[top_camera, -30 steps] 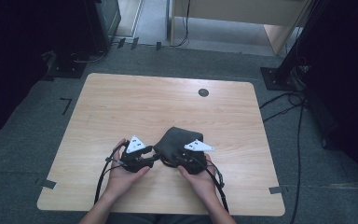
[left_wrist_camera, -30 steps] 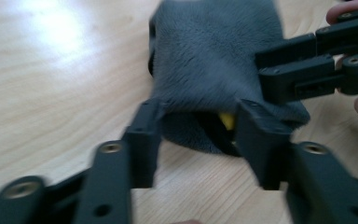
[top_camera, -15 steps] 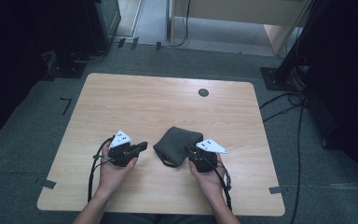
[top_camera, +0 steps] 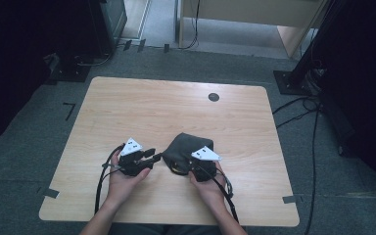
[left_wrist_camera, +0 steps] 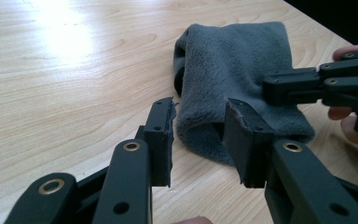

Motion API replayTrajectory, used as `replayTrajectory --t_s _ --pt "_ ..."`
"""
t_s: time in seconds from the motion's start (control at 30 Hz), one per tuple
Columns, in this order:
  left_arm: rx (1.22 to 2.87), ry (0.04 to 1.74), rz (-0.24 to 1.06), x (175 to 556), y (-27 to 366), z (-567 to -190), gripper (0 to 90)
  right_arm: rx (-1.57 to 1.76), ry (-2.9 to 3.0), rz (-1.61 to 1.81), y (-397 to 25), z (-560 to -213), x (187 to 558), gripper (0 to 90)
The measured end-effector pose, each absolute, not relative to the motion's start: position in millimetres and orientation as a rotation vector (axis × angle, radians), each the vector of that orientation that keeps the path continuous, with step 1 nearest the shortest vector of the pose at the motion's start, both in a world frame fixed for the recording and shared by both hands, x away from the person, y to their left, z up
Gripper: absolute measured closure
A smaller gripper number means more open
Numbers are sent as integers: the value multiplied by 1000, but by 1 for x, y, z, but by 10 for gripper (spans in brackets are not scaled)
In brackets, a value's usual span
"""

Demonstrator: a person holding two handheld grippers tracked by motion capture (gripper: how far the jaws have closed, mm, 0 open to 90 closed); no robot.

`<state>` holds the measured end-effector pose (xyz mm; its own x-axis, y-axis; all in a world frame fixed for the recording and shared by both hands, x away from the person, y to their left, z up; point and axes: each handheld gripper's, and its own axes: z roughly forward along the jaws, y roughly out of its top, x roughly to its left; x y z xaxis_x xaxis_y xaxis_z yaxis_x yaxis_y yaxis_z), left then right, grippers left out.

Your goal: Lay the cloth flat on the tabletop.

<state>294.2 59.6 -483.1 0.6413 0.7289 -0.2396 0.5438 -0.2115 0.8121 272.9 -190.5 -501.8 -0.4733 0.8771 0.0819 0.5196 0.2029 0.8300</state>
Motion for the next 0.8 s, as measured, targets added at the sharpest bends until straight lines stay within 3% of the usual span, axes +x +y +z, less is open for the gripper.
replayTrajectory --t_s 0.2,0.33,0.37,0.43,0.53,0.63,0.8 --pt "1890 1007 240 295 59 -484 613 1241 1962 1307 -202 -482 264 896" --pt "1916 960 232 293 51 -486 532 1199 1954 1401 -206 -470 258 896" --pt "1935 943 236 292 46 -486 459 1217 1957 1488 -207 -462 255 896" --pt "2002 851 267 285 33 -486 452 1191 1949 1523 -206 -453 251 897" --pt "1992 830 267 282 29 -484 525 1148 1954 1554 -205 -444 246 897" --pt "1983 738 256 274 31 -467 823 1096 1924 1589 -206 -429 237 898" --pt "1940 652 255 260 37 -430 849 1068 1842 1635 -215 -398 222 898"
